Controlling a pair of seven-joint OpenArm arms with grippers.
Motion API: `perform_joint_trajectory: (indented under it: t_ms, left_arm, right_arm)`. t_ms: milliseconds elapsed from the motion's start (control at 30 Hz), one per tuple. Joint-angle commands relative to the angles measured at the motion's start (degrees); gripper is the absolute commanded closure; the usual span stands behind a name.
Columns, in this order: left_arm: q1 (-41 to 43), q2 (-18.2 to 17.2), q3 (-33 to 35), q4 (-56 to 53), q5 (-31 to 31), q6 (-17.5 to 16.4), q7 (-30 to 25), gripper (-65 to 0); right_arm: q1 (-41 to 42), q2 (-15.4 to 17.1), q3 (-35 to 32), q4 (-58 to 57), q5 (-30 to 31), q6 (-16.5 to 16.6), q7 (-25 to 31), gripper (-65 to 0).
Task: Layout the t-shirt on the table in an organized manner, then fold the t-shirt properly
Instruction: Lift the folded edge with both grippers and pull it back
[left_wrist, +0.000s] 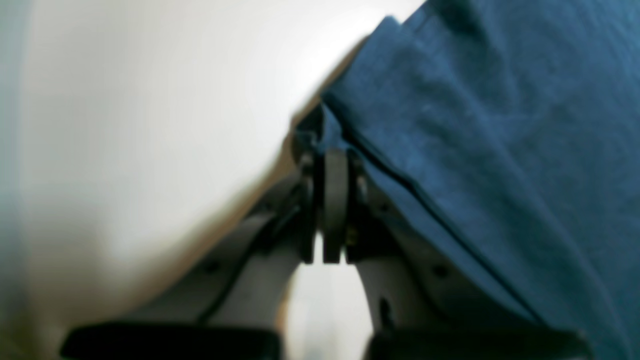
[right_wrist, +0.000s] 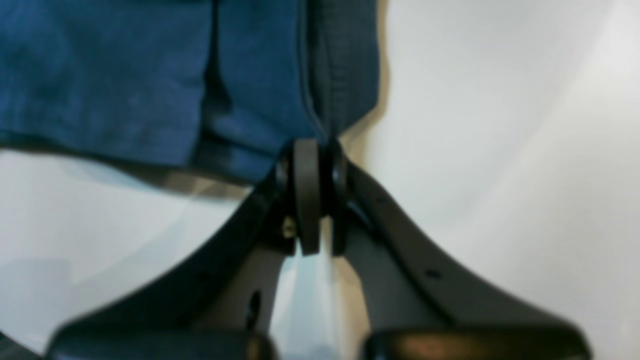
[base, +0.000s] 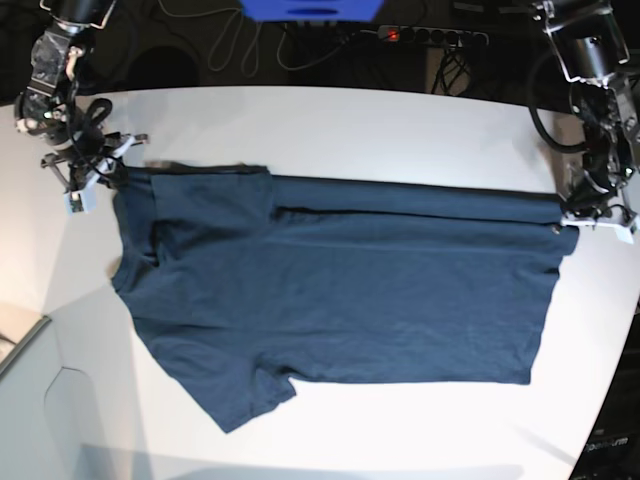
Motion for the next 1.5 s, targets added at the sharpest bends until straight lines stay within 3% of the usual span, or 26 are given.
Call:
perform_joint_trajectory:
  t_ms: [0, 333, 900, 1133, 1467]
  left_arm:
    - [-0.33, -1.75, -0.36, 2.56, -0.07, -0.03, -0.32, -0.2]
    - [0.38, -1.32, -4.58, 16.1, -0.07, -0.03, 9.0, -0.2]
    - [-3.05, -1.75, -4.41, 16.98, 0.45, -0.03, 9.44, -0.2]
    - [-2.7, -1.75, -4.41, 16.89, 0.54, -0.03, 9.44, -0.2]
    - [-1.29, -1.75, -4.76, 16.98, 0.45, -0.03, 9.44, -0.2]
  right_arm:
    - [0.05, 1.9, 0.54, 2.41, 0.49, 0.21, 0.27, 0.0]
    - [-0.13, 2.43, 0.46, 17.01, 0.58, 0.21, -8.7, 0.0]
    - [15.08, 4.28, -5.43, 19.12, 0.58, 0.21, -23.56, 0.0]
    - [16.93, 4.1, -5.61, 19.12, 0.49, 0.21, -26.72, 0.0]
    - [15.7, 4.19, -4.38, 21.58, 0.58, 0.21, -26.37, 0.0]
